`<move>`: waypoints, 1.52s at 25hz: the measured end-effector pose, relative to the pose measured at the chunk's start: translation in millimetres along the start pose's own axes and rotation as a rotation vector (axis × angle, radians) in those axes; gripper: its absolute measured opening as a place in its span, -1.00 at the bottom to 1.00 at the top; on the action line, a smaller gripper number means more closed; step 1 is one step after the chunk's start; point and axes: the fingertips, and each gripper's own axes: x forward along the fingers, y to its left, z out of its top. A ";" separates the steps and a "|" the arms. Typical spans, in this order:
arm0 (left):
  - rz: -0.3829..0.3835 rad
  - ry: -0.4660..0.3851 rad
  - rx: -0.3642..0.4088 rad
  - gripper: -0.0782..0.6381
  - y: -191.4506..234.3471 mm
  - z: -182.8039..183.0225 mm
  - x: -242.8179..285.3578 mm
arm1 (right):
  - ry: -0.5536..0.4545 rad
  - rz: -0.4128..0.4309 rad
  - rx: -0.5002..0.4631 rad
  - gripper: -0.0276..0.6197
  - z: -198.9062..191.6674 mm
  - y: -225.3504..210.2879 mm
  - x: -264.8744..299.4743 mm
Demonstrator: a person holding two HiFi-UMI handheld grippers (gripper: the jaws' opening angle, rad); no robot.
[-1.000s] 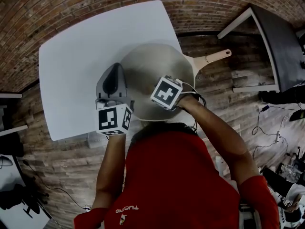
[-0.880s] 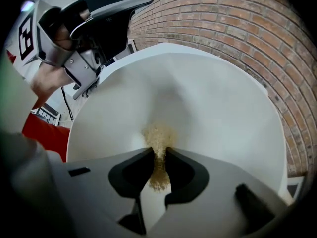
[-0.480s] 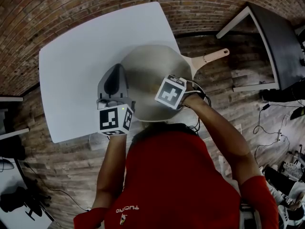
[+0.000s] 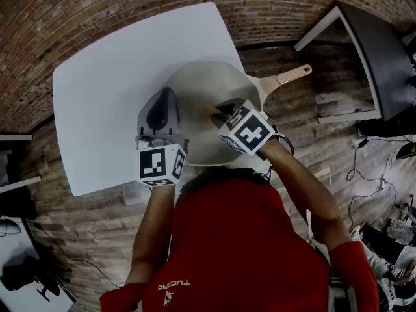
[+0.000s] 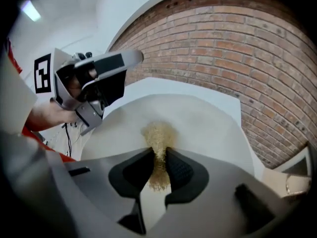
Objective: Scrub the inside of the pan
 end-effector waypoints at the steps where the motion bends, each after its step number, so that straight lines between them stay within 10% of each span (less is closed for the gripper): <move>1: -0.002 0.000 0.000 -0.74 -1.2 -0.1 0.1 | -0.045 -0.009 0.015 -0.68 5.6 -0.9 -3.1; 19: -0.067 -0.005 0.047 -0.74 -36.7 21.2 -1.8 | -0.847 -0.204 0.112 -0.68 90.2 -6.2 -108.7; 38: -0.072 -0.037 0.076 -0.74 -59.1 33.5 -3.2 | -0.935 -0.229 0.074 -0.68 90.6 1.2 -132.9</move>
